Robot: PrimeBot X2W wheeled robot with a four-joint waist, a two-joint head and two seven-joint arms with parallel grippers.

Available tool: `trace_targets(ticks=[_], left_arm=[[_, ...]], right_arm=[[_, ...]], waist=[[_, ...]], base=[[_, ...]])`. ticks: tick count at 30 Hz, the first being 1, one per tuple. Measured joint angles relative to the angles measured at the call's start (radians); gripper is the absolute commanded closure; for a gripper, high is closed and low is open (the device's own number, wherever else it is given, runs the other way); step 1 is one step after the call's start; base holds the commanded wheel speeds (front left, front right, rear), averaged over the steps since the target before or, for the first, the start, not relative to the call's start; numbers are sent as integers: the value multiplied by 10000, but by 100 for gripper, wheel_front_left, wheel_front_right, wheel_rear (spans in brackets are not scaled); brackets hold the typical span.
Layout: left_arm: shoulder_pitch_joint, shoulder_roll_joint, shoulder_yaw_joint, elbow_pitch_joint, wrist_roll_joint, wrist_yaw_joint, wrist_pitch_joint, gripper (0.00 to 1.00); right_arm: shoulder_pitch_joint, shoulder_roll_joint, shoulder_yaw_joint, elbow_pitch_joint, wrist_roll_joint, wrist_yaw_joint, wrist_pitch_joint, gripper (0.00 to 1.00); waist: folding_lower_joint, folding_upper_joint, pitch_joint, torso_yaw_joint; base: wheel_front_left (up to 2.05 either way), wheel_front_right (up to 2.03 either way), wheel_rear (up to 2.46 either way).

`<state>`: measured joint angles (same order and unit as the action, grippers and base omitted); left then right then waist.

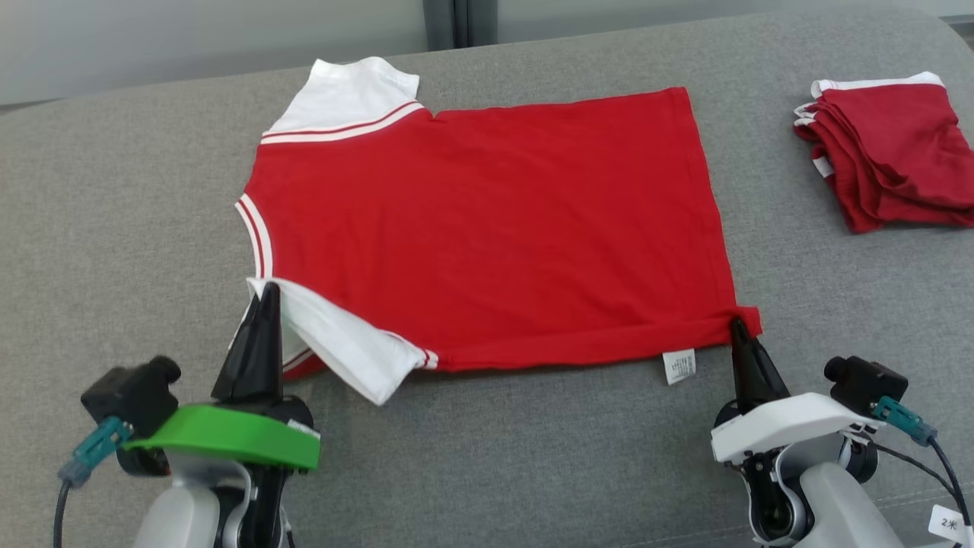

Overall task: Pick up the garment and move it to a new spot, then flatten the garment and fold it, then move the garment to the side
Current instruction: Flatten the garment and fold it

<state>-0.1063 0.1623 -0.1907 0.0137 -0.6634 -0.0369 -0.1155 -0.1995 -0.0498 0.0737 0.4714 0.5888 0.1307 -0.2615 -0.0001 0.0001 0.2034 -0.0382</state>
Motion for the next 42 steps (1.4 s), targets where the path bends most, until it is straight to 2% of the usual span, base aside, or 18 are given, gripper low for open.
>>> trace_targets(ticks=[10,18,19,20,21,22,26,34,38,42], left_arm=[[-2625,-297,8,2592,408,-209,-918,100],[-3796,-364,146,4167,681,-337,-1323,100],[-3893,-368,194,4318,721,-339,-1346,94],[-3975,-378,240,4447,794,-341,-1406,60],[-4025,-395,274,4514,832,-353,-1411,12],[-4079,-428,309,4600,880,-385,-1421,0],[-4136,-570,579,4652,1026,-489,-1452,0],[-3526,-817,1386,3570,1160,-708,-1471,0],[-2778,-775,1486,3313,1104,-788,-1469,0],[-1964,-476,1501,3187,974,-782,-953,0]], right_arm=[[-1000,4,-313,157,13,0,-2,100],[-1447,6,-79,174,52,0,-4,100],[-1476,8,-63,163,65,0,-2,55],[-1512,10,-79,105,63,0,-2,0],[-1548,2,-79,67,63,0,-2,0],[-1573,2,-71,10,65,0,-2,0],[-1574,2,-130,-291,61,0,-10,0],[-1372,2,-357,-1352,-566,0,-12,0],[-1027,6,-499,-1804,-1390,0,-12,0],[-655,0,-644,-1964,-2027,0,-12,0]], waist=[[0,0,739,-183],[0,0,1235,-335],[0,0,1282,-357],[0,0,1324,-379],[0,0,1350,-394],[1,0,1376,-409],[1,0,1403,-406],[1,0,1191,-298],[1,0,938,-249],[1,0,600,-167]], base=[[0,0,0],[0,0,0],[0,0,0],[0,0,0],[0,0,0],[0,0,0],[0,0,0],[0,0,0],[0,0,0],[0,0,0]])
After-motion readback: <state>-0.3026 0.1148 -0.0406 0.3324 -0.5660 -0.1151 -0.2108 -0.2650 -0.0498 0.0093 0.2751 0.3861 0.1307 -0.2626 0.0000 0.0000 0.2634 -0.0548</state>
